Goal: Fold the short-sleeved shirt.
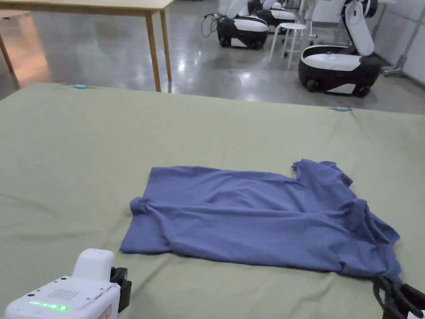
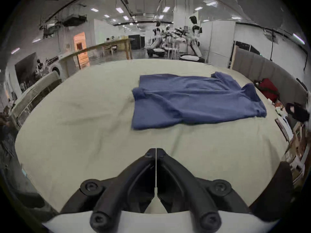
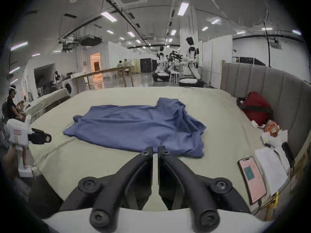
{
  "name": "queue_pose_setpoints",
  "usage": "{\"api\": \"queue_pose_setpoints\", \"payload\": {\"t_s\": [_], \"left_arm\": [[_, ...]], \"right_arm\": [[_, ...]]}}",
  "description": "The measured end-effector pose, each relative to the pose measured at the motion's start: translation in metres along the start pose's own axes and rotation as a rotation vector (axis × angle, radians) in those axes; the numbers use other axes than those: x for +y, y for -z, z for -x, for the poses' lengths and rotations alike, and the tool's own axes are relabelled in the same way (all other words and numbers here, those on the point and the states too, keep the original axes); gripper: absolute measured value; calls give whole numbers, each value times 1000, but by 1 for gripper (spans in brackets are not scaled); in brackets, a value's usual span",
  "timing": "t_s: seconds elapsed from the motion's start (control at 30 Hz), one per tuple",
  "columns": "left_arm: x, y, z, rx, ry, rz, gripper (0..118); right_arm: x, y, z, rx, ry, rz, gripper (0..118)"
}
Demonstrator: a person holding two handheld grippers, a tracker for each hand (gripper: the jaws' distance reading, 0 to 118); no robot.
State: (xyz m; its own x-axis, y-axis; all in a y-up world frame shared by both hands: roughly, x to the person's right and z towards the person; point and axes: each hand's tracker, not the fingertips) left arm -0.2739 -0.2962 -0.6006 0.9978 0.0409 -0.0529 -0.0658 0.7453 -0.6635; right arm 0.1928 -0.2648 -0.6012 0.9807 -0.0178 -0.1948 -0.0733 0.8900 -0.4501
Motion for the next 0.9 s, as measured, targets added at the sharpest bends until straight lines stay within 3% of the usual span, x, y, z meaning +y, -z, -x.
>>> {"api": "queue_pose_setpoints", "payload": {"t_s": [0.07,0.1,0.13,0.17,0.2,0.27,0.4,0.57,0.63,0.7,0.73,0.77,0.8,0.83,0.87,0.9], "left_arm": [[11,13,7,6,-17,24,3],[17,20,10,23,-7,18,18],[26,30,14,35,3,34,66],[32,41,17,51,7,62,104],[35,50,20,57,11,87,118],[46,64,26,62,-5,63,112],[61,106,36,71,-65,150,112],[66,137,32,68,-69,225,91],[68,121,20,78,-55,215,84],[70,115,17,81,-34,190,65],[72,104,8,91,-9,176,40],[73,101,6,87,-16,174,25],[74,99,3,76,-20,174,19],[75,97,-1,77,-13,171,15],[77,95,-5,81,0,166,12],[79,93,-9,82,11,162,10]], "right_arm": [[-2,0,1,-3,-8,16,7],[-3,1,0,-3,-11,23,7],[-4,1,-1,-1,-8,28,7],[-4,1,-2,5,-2,37,7],[-5,2,-4,5,1,46,7],[-6,5,-6,-5,0,55,7],[-8,15,-19,-35,3,101,7],[-7,38,-44,-83,33,162,7],[-6,52,-58,-110,71,188,7],[-5,68,-73,-114,121,202,7],[-3,80,-80,-128,153,219,7],[-1,89,-85,-143,170,237,13],[2,101,-91,-138,185,250,33],[5,113,-96,-131,196,266,76],[7,124,-100,-133,195,291,103],[10,134,-103,-134,192,287,113]]}}
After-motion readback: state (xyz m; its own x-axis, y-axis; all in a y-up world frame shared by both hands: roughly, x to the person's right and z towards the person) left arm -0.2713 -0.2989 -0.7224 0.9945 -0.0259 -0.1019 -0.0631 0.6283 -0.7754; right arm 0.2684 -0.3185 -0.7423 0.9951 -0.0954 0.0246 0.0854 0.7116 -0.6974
